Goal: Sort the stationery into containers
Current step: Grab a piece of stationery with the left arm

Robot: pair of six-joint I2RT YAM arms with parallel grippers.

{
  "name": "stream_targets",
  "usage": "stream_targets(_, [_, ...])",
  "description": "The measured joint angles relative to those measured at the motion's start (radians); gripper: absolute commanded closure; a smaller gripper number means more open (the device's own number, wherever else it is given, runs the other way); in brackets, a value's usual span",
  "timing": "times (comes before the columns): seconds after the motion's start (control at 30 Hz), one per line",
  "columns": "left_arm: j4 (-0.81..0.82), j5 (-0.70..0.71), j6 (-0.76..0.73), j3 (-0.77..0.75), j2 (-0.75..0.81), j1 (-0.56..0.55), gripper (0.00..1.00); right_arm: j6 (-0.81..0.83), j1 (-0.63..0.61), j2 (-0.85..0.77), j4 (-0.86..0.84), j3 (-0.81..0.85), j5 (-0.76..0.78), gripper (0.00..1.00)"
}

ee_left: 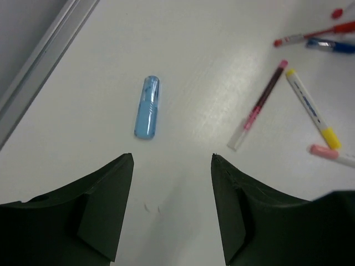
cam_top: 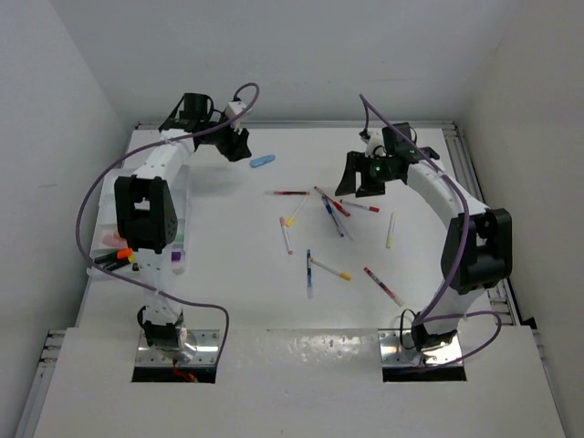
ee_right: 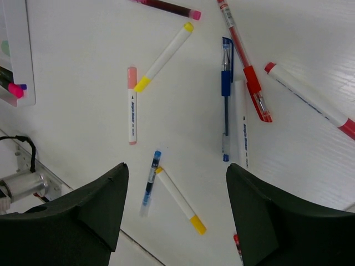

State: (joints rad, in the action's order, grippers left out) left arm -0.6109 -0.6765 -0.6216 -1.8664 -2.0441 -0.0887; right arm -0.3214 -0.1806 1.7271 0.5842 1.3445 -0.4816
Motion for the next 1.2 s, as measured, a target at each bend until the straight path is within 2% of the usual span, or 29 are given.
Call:
stream_targets(0.13, [0.201, -0.064, 0.181, -0.019, -0.137, 0.020, 0.36, 0.000, 0.016, -0.008, 0.000, -0.022, -0.002, 0.30])
stream_targets(0.27, [0.320, -0.075, 0.322, -0.144, -0.329, 0.026, 0.35, 0.000, 0.022, -0.015, 0.012, -0.034, -0.002, 0.30])
stream_targets(0.47, [0.395, -0.058, 0.399, -0.223, -0.445, 0.003, 0.32, 0.001, 0.029, -0.016, 0.024, -0.035, -0.010, 0.30])
stream_targets(0.73, [0.375, -0.022, 0.401, -0.264, -0.488, -0.036, 0.29, 0.001, 0.048, -0.016, 0.031, -0.035, -0.021, 0.30])
stream_targets(0.93, [0.227, 0.042, 0.365, -0.399, -0.560, -0.037, 0.28, 0.000, 0.049, -0.016, 0.032, -0.035, -0.027, 0.30])
stream_targets(1.13, [0.094, 0.129, 0.256, -0.435, -0.568, -0.053, 0.29, 0.000, 0.050, -0.016, 0.033, -0.035, -0.029, 0.30])
stream_targets(1.2, [0.060, 0.155, 0.210, -0.444, -0.568, -0.069, 0.32, -0.001, 0.050, -0.016, 0.035, -0.035, -0.030, 0.31])
